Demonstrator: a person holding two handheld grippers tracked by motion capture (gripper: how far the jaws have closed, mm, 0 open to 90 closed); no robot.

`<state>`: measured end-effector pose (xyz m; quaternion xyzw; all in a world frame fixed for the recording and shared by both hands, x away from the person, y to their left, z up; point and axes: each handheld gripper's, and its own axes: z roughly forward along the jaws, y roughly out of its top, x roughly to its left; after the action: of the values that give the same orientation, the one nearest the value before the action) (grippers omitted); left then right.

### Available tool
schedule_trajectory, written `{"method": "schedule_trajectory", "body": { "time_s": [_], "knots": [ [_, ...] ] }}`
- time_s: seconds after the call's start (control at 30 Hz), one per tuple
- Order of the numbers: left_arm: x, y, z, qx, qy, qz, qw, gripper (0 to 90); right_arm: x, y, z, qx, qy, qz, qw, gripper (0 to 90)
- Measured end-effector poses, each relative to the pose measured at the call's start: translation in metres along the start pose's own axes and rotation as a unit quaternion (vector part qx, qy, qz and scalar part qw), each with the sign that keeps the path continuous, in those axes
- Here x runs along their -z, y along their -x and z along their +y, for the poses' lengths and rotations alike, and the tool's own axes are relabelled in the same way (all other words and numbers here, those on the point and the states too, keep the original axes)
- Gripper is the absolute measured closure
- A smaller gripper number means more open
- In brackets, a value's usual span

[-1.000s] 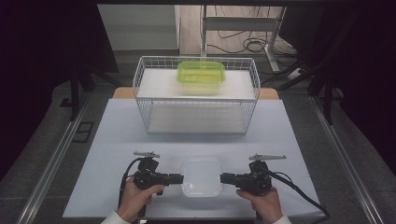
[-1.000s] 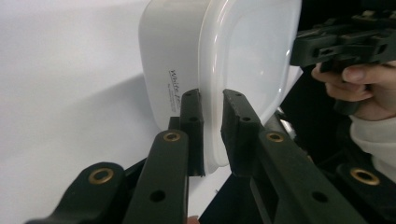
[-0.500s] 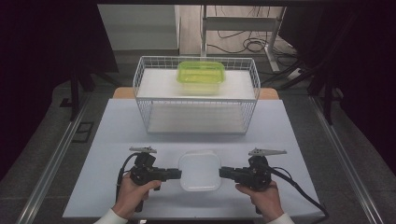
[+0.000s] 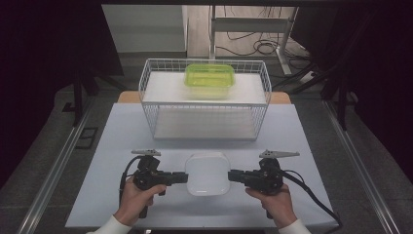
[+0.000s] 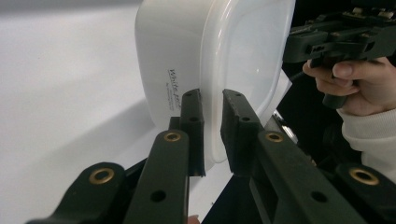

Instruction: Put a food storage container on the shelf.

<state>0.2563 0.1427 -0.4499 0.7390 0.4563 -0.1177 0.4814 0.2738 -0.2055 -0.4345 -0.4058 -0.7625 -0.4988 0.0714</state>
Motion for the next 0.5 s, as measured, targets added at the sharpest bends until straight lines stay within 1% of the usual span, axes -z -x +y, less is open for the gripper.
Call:
{"method": "schedule_trajectory", "body": {
  "time_s": [0.07,0.2,0.33,0.5],
  "knots": [
    [0.000,0.001,0.004,-0.004,-0.003,0.004,1.0000,79.5,0.000,0.001,0.001,0.000,0.001,-0.002,1.0000,79.1],
    [0.001,0.006,0.013,-0.018,0.000,0.009,0.9998,79.5,0.003,0.001,0.005,0.003,0.009,-0.004,0.9999,79.1],
    [0.002,0.008,0.019,-0.018,0.001,0.009,0.9998,79.4,0.007,-0.001,0.012,0.012,0.014,-0.008,0.9998,79.1],
    [0.003,0.010,0.026,-0.019,0.007,0.008,0.9998,79.4,0.010,0.001,0.017,0.011,0.021,-0.001,0.9997,79.1]
  ]
}}
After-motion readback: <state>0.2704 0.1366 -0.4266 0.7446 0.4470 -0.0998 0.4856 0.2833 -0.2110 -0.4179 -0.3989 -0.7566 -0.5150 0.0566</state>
